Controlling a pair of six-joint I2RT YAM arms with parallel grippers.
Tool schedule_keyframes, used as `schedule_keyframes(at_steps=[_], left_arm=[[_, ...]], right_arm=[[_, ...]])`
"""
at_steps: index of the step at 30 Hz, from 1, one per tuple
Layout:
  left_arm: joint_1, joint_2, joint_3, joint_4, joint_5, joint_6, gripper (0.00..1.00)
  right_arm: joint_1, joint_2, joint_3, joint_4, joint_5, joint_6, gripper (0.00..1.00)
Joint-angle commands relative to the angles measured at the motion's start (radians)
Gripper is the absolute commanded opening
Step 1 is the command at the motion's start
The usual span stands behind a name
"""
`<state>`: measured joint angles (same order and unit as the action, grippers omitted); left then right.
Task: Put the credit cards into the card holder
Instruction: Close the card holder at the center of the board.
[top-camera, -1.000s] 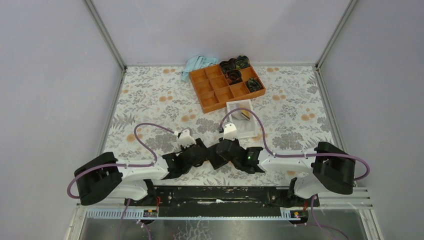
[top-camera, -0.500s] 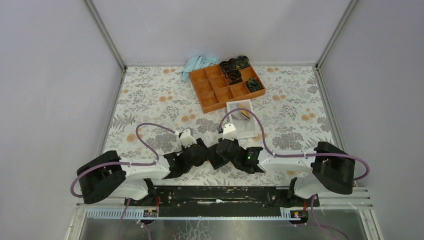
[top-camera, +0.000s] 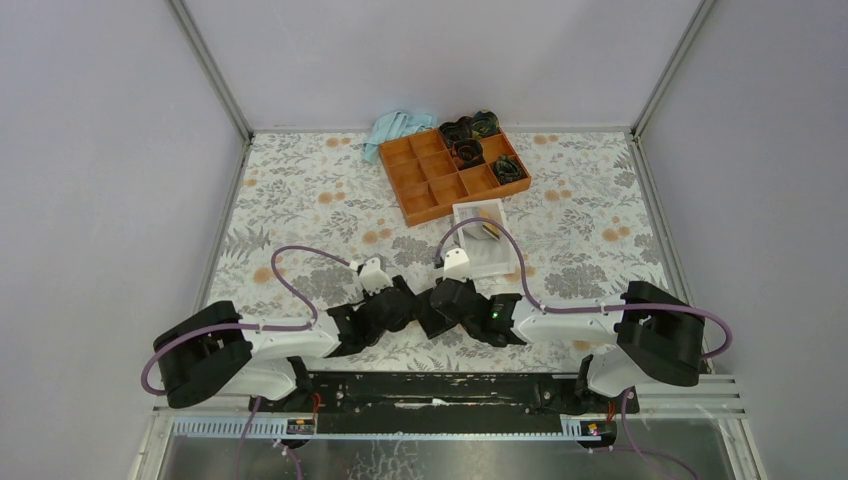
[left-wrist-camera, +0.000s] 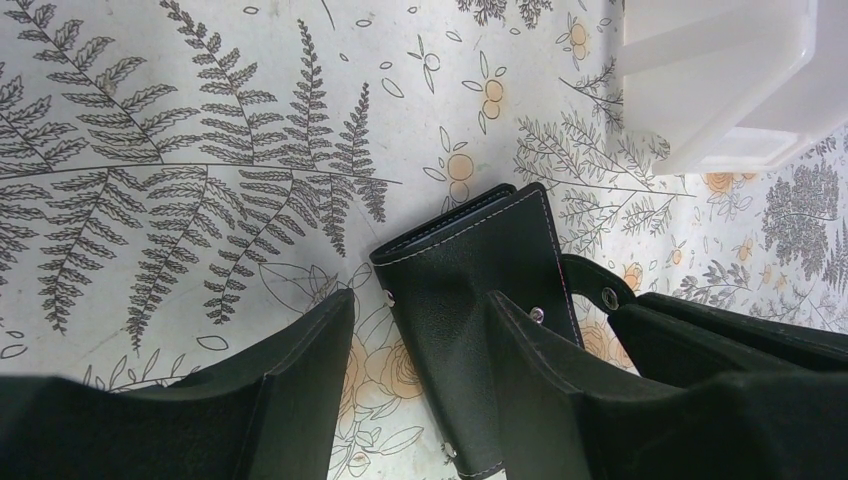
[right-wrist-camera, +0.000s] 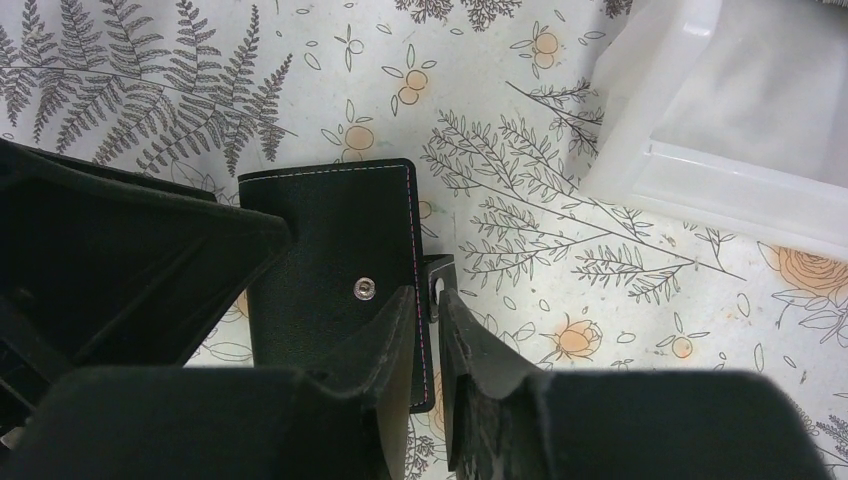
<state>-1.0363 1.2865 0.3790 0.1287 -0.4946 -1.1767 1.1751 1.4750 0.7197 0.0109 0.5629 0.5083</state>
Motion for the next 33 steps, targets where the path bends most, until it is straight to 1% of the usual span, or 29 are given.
schedule_keyframes(at_steps=[1, 16, 19, 23, 29, 33], left_arm=[[0.009, 0.006, 0.003, 0.052, 0.003, 0.001, 0.57], [0.012, 0.023, 0.006, 0.063, 0.014, -0.001, 0.57], [0.012, 0.025, 0.007, 0.063, 0.015, 0.0, 0.57], [0.012, 0.03, 0.008, 0.067, 0.017, -0.001, 0.57], [0.013, 0.052, 0.011, 0.085, 0.029, -0.004, 0.55], [0.013, 0.068, 0.01, 0.096, 0.038, -0.011, 0.54]], right_arm=[[-0.01, -0.009, 0.032, 0.031, -0.003, -0.019, 0.21], [-0.01, -0.015, 0.043, 0.027, 0.004, -0.036, 0.2], [-0.011, -0.013, 0.044, 0.03, -0.001, -0.038, 0.18], [-0.011, -0.018, 0.042, 0.04, -0.013, -0.046, 0.1], [-0.011, -0.015, 0.043, 0.052, -0.047, -0.05, 0.05], [-0.01, -0.006, 0.041, 0.059, -0.069, -0.045, 0.05]])
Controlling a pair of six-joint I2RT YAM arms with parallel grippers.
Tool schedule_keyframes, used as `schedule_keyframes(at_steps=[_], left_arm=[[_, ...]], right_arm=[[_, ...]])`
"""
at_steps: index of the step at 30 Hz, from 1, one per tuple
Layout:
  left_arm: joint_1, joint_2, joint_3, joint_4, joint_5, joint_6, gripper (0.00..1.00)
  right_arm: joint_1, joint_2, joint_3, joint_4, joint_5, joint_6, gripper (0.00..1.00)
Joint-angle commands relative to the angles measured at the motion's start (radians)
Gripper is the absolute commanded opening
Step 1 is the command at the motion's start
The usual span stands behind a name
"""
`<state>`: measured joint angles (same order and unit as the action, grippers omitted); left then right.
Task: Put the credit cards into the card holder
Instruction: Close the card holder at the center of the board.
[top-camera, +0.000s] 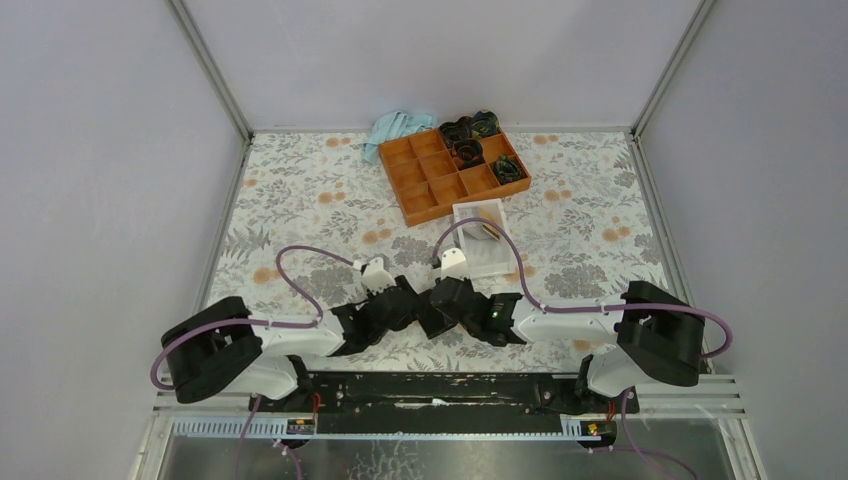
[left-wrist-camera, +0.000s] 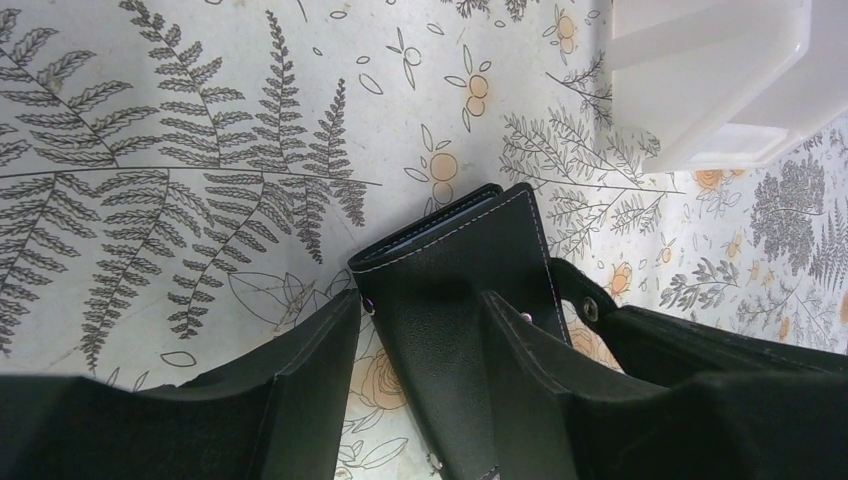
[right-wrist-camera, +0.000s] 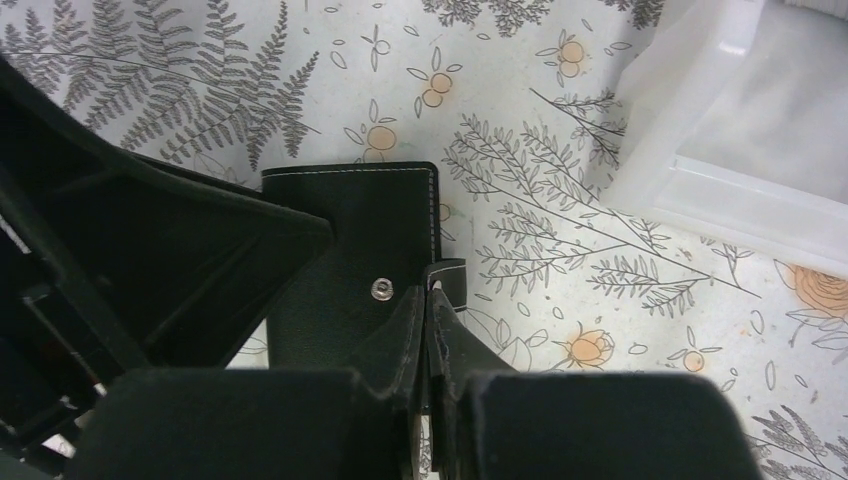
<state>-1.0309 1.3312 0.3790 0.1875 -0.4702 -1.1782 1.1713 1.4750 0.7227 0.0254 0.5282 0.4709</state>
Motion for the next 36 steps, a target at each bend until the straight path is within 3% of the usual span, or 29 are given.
schedule_keyframes(at_steps=[1, 9, 36], left_arm=[[0.008, 0.028, 0.011, 0.038, 0.015, -0.012, 0.54], [0.009, 0.051, 0.01, 0.055, 0.025, -0.017, 0.48], [0.015, 0.061, 0.013, 0.065, 0.034, -0.02, 0.48]], right_arm=[[-0.007, -0.003, 0.036, 0.051, -0.041, -0.008, 0.05], [-0.005, 0.031, 0.046, 0.064, -0.084, -0.005, 0.04], [0.009, 0.058, 0.031, 0.045, -0.098, 0.016, 0.04]])
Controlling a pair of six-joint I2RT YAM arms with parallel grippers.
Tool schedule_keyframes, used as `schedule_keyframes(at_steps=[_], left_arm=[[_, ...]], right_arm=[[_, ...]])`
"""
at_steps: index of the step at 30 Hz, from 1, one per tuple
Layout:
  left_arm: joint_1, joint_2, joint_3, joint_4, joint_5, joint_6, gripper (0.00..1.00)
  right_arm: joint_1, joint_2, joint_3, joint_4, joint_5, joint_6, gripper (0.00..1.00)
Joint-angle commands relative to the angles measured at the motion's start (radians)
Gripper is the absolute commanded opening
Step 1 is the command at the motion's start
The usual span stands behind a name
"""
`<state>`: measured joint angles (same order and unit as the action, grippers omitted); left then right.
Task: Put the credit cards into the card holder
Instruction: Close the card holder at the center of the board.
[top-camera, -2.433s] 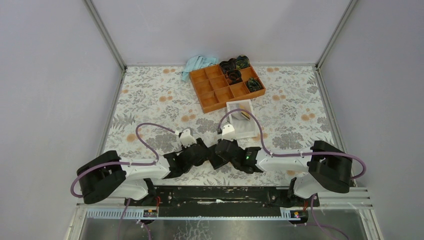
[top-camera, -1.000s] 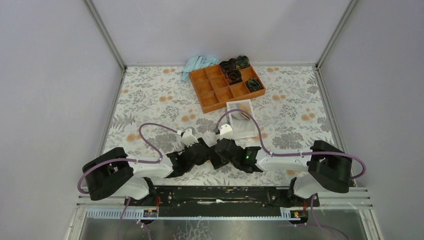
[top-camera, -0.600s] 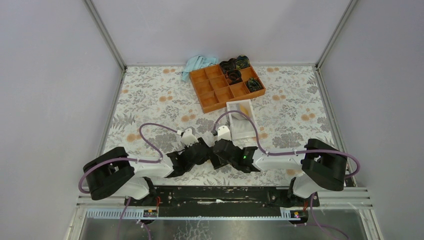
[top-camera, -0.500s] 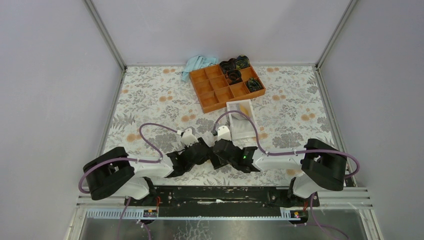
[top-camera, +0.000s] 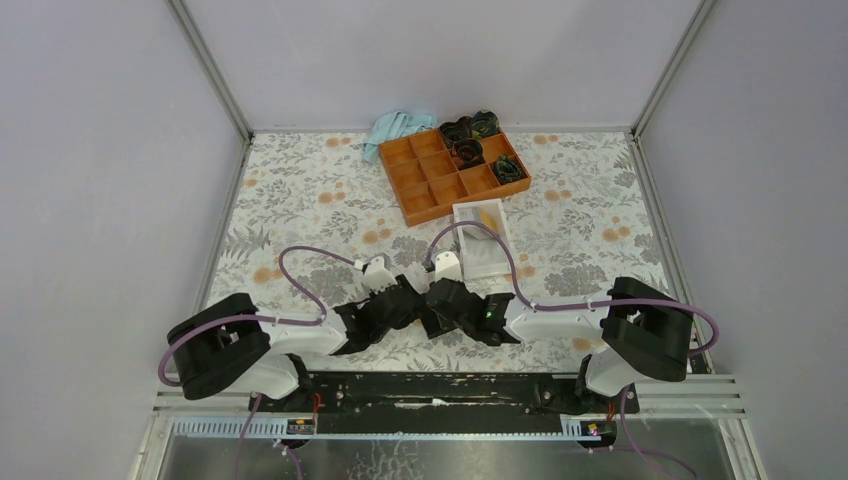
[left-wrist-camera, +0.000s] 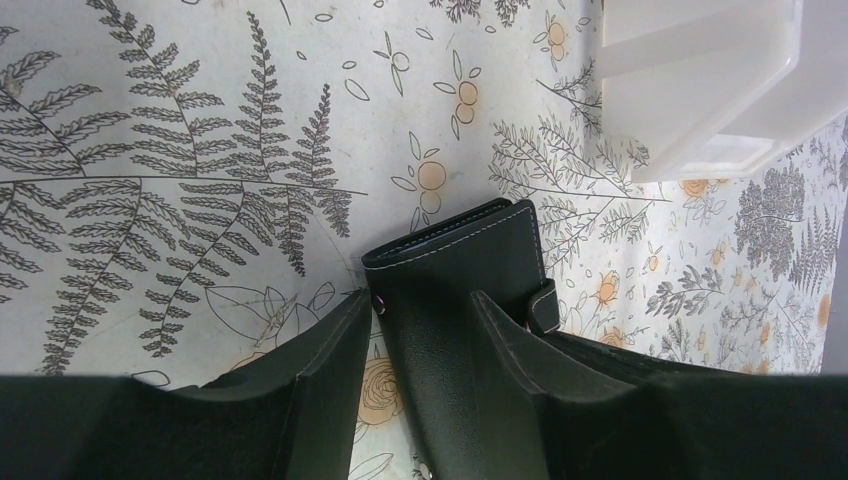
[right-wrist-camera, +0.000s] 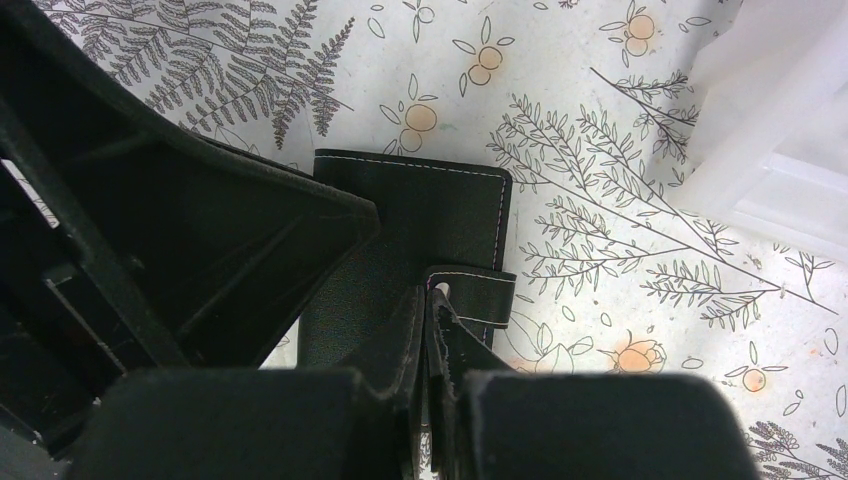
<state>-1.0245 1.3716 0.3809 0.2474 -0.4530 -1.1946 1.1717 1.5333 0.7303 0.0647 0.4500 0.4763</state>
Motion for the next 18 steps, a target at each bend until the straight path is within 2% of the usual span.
schedule_keyframes(at_steps=[1, 18], left_arm=[[0.007, 0.021, 0.011, 0.006, 0.017, -0.003, 0.48], [0.009, 0.021, 0.011, 0.003, 0.019, -0.003, 0.48]], right_arm=[[0.009, -0.002, 0.023, 0.005, -0.02, 0.011, 0.04], [0.019, -0.023, 0.007, -0.025, -0.001, 0.015, 0.04]])
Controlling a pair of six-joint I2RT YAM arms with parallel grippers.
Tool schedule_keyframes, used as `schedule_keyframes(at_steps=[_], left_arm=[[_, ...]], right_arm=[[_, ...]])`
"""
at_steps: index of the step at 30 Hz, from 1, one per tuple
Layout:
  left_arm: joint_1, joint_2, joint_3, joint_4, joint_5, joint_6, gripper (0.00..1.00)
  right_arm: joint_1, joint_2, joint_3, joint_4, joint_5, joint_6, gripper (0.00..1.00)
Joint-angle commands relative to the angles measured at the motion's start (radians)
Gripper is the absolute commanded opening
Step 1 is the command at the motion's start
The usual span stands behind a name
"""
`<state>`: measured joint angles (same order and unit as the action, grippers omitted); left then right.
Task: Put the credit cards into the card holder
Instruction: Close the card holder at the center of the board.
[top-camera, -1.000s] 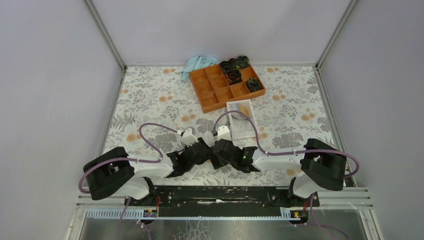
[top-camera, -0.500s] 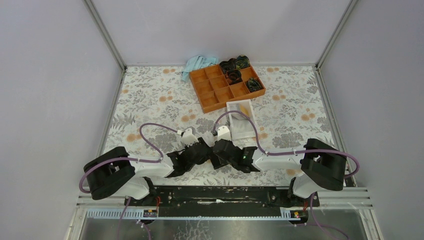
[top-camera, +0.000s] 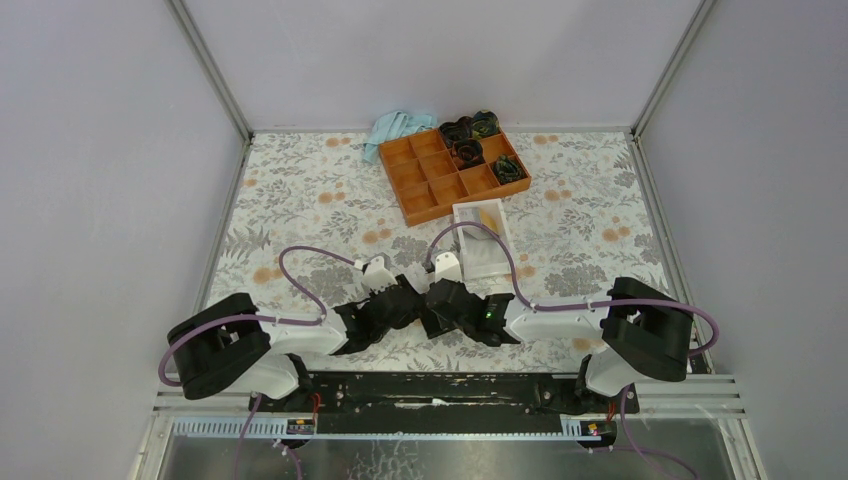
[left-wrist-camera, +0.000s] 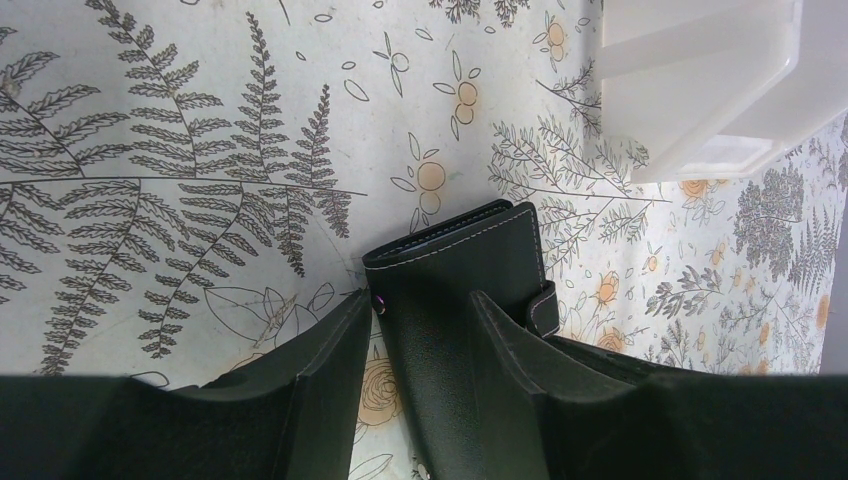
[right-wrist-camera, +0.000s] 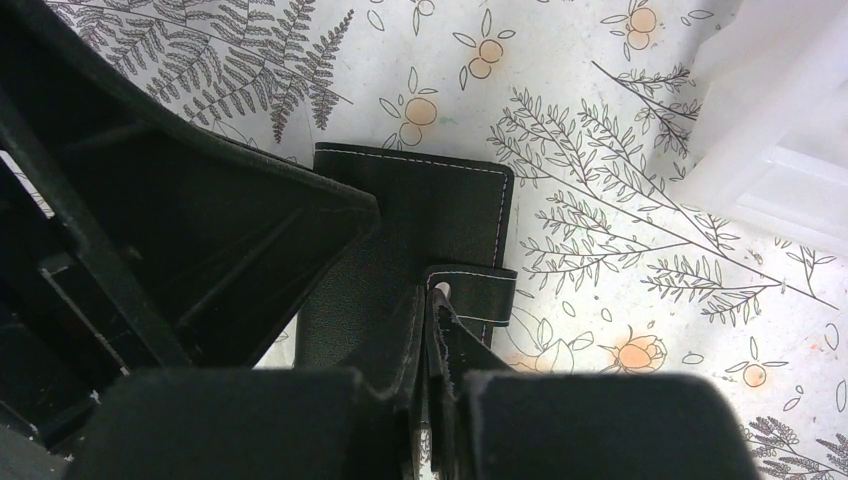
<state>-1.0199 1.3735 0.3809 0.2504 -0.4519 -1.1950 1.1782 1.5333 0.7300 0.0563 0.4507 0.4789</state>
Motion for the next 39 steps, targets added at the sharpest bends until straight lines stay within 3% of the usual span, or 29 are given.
schedule_keyframes(at_steps=[1, 39], left_arm=[[0.004, 0.019, 0.012, 0.001, 0.018, -0.003, 0.48], [0.005, 0.029, 0.003, 0.051, 0.061, 0.002, 0.43]], right_arm=[[0.013, -0.024, 0.008, -0.017, -0.003, 0.013, 0.04], [0.023, 0.079, 0.063, -0.021, -0.052, 0.031, 0.04]])
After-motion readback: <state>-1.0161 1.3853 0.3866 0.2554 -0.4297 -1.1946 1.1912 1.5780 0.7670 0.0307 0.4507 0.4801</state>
